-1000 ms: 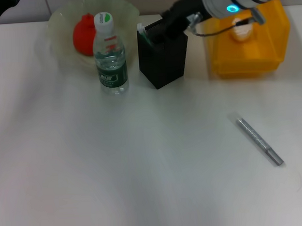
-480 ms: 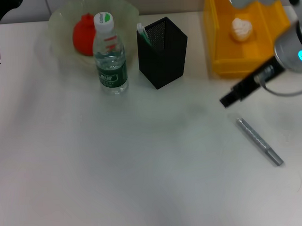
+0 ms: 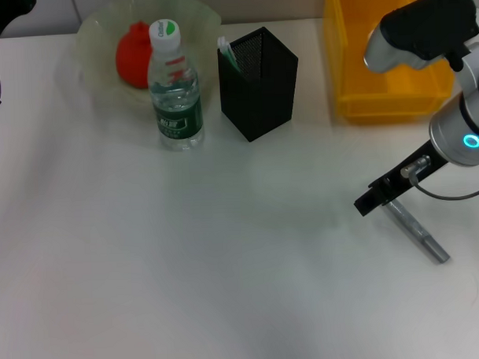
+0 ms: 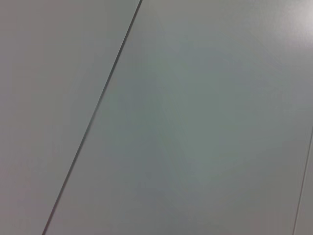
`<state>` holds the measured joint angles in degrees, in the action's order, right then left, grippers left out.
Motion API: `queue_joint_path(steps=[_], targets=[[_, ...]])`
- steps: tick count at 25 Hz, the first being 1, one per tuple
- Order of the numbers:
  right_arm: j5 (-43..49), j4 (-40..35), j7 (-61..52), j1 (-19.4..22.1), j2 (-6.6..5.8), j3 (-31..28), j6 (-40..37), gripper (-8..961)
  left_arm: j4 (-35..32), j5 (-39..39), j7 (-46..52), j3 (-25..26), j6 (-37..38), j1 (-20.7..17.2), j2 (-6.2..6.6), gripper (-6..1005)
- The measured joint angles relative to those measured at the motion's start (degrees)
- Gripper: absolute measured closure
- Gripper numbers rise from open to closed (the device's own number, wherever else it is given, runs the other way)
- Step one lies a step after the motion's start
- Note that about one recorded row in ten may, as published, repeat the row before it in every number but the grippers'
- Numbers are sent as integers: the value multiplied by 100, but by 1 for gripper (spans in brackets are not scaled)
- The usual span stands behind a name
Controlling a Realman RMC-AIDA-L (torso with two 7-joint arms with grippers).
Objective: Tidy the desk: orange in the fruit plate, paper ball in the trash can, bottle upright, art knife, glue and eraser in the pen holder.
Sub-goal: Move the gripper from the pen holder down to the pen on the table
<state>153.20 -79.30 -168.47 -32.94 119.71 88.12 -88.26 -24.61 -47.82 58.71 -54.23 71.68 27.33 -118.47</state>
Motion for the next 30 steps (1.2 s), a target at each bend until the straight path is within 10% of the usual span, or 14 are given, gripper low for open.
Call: queue_joint_path(steps=[30], targets=[[411, 986, 50, -269, -30, 13, 628, 462, 9, -9, 0, 0, 3, -11, -9, 230]])
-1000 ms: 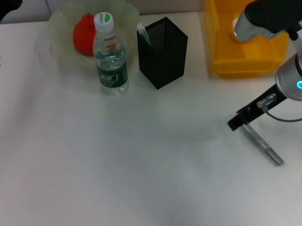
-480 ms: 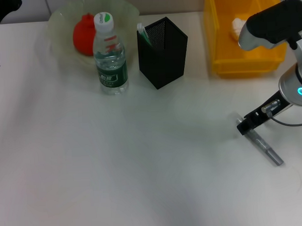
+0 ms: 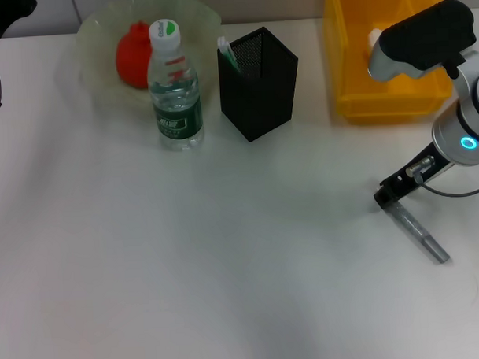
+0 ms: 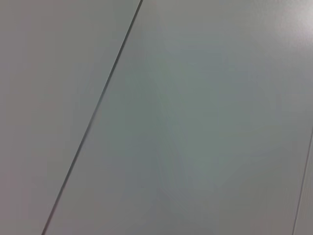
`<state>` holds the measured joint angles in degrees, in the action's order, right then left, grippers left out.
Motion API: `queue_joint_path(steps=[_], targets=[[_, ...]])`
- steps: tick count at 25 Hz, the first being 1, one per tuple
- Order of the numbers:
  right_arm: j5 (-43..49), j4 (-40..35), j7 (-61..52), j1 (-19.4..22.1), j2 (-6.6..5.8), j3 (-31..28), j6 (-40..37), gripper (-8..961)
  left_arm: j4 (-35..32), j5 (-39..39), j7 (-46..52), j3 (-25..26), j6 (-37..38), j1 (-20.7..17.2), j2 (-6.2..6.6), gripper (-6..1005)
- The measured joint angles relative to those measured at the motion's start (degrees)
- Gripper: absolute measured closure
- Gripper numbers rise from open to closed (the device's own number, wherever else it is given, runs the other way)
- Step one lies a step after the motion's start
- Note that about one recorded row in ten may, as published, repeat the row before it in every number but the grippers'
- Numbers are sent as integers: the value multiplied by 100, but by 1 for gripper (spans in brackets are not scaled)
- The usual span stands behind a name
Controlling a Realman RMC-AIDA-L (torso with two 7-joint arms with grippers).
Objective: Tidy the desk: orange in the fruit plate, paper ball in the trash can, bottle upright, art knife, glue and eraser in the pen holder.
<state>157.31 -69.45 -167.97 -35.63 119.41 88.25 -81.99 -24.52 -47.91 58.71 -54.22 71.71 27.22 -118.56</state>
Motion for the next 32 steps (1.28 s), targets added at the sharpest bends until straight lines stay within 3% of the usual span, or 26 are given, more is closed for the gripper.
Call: queue_joint_path(steps=[32], targets=[[-180, 51, 11, 66, 21, -18, 83, 801, 0, 1, 1, 0, 16, -7, 0, 229]])
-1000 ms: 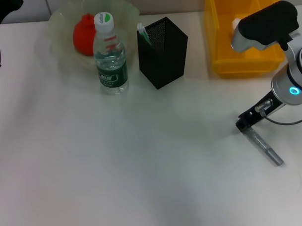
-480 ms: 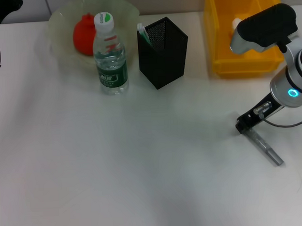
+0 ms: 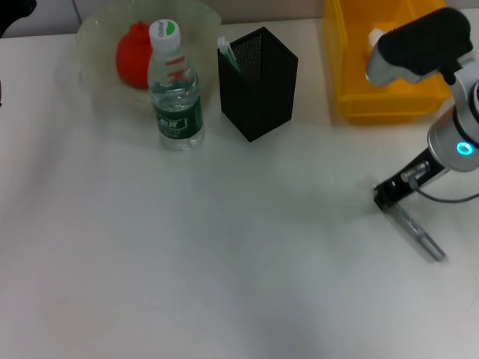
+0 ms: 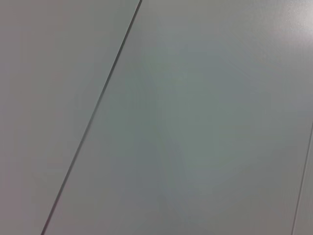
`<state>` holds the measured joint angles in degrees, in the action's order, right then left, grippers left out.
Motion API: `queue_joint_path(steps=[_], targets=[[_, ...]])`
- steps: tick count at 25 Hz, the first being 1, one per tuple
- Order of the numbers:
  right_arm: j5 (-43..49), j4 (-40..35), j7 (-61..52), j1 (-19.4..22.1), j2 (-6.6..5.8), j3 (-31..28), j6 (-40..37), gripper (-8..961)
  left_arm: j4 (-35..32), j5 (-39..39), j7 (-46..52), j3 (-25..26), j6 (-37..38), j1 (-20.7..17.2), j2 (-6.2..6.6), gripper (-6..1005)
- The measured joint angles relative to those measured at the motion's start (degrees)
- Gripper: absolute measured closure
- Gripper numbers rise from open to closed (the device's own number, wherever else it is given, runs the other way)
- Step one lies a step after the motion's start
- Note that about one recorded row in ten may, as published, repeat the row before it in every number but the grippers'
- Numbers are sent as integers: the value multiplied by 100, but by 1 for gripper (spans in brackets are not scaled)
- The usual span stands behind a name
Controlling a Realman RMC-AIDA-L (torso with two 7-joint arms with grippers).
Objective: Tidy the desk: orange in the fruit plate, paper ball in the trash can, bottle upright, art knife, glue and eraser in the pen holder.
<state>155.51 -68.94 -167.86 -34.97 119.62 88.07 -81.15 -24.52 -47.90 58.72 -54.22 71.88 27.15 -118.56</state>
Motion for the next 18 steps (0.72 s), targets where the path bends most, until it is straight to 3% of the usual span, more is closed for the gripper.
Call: queue_joint_path(steps=[6, 9, 10, 14, 18], targets=[[-400, -1028, 279, 523, -25, -375, 416, 802, 0, 3, 5, -1, 21, 0, 0, 229], [-1234, -1457, 876, 839, -23, -750, 1133, 808, 0, 3, 5, 0, 22, 0, 0, 230], [-1937, -1429, 1461, 932, -29, -898, 1716, 810, 0, 3, 5, 0, 22, 0, 0, 230], [-3036, -1076, 2541, 922, -28, -961, 2560, 811, 0, 1, 2, 0, 34, 6, -3, 230], [-4573, -174, 4381, 653, -24, -917, 3555, 812, 0, -2, 19, 0, 94, 16, -17, 230]])
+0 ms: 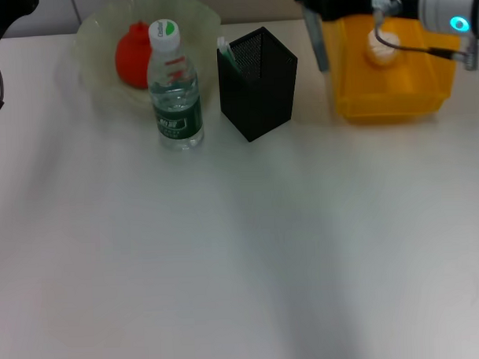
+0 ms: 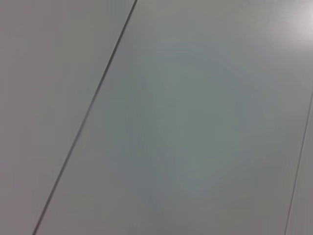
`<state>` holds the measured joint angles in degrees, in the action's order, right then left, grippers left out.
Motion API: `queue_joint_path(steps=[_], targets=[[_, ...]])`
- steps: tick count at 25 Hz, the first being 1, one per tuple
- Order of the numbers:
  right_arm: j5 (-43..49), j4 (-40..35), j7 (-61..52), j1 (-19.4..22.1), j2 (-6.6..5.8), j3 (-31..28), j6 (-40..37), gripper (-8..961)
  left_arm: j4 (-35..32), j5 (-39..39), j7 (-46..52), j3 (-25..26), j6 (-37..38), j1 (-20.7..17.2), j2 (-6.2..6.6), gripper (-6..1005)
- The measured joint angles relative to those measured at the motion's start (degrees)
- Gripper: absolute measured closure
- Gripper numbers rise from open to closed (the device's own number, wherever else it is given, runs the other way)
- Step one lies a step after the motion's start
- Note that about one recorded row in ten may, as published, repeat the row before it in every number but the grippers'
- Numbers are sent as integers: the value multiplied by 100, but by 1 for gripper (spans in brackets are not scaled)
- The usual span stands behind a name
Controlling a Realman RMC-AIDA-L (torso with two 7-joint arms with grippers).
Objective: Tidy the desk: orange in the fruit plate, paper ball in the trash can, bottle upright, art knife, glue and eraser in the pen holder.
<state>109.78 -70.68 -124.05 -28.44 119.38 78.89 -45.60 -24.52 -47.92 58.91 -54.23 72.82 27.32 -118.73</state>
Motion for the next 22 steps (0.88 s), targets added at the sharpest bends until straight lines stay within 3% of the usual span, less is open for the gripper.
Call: queue_joint_path(steps=[5, 12, 22], targets=[[-1861, 1275, 2098, -459, 8, 3, 228, 813, 0, 0, 21, -2, 68, 1, -4, 229], [-4433, 2577, 5018, -684, 28, 71, 215, 815, 41, 1, 31, -18, 96, -13, -9, 229], [-5418, 3900, 6719, -1188, 43, 74, 145, 812, 70, 2, -1, -18, 102, 67, 7, 229]])
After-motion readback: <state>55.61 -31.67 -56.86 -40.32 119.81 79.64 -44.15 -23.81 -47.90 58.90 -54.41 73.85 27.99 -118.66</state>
